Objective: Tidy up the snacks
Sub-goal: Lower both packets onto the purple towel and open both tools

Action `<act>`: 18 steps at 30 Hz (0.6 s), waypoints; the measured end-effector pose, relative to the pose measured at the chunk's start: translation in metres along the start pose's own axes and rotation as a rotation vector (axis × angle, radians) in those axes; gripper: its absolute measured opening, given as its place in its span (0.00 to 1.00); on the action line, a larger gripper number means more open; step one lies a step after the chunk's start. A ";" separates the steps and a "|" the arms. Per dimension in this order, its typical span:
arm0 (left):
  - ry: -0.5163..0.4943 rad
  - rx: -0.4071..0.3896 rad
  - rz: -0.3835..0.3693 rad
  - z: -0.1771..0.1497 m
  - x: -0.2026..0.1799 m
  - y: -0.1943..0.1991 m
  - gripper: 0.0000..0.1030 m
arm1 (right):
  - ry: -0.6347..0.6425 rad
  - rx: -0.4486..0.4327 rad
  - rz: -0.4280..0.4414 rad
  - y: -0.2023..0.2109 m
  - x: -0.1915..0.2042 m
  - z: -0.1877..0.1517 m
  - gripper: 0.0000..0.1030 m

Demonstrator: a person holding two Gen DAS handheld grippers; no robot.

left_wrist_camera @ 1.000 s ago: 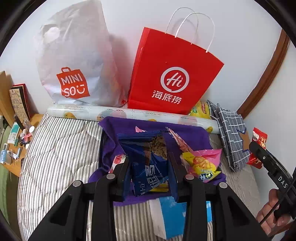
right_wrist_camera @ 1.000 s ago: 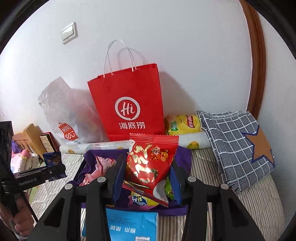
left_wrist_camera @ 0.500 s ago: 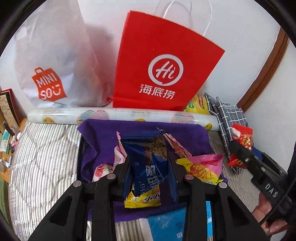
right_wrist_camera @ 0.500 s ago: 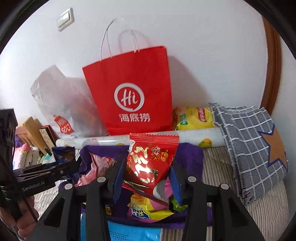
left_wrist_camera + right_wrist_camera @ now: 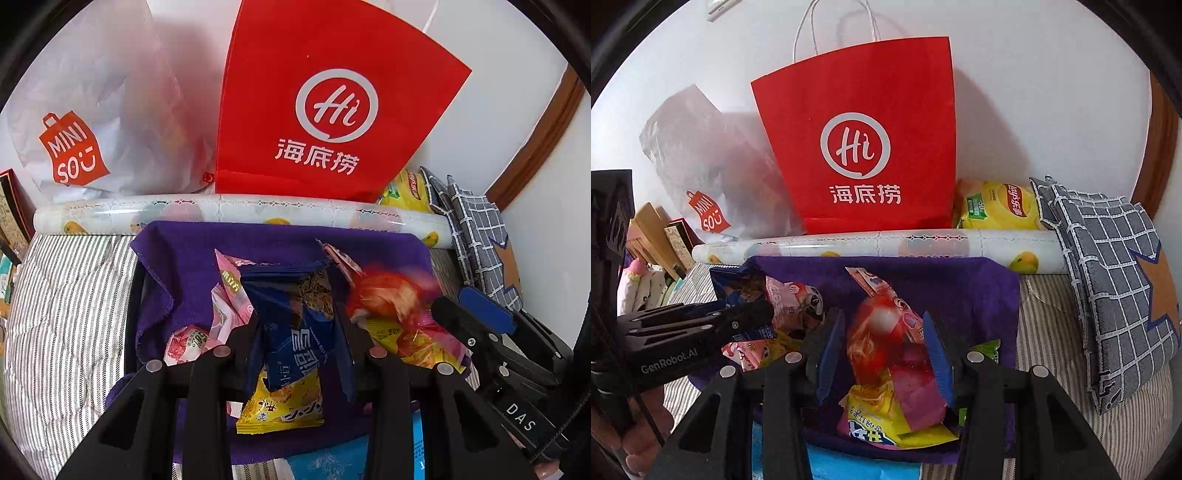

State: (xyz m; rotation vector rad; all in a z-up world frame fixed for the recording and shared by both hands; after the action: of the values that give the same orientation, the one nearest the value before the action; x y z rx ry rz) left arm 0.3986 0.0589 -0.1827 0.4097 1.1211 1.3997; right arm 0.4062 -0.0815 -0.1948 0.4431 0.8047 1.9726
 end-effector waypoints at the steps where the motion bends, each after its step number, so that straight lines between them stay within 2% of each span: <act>1: 0.001 0.003 0.000 0.000 0.000 -0.001 0.33 | 0.001 0.002 -0.002 -0.001 0.000 -0.001 0.42; 18: 0.014 0.050 0.022 -0.005 0.001 -0.018 0.33 | -0.018 0.004 -0.008 0.010 -0.005 -0.009 0.42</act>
State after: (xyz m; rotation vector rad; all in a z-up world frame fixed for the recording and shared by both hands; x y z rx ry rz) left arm 0.4041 0.0545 -0.2002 0.4503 1.1681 1.3978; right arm 0.3970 -0.0927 -0.1947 0.4588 0.7987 1.9573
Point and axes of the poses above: each gripper's, at about its wrist camera, not at the fingertips, and y roughly against the way its jaws point, x to its left, z to its top, the point moved 6 cm from there along -y, roughly the way its jaws point, and after that the axes turned 13 degrees about y, right-handed, at the moved point
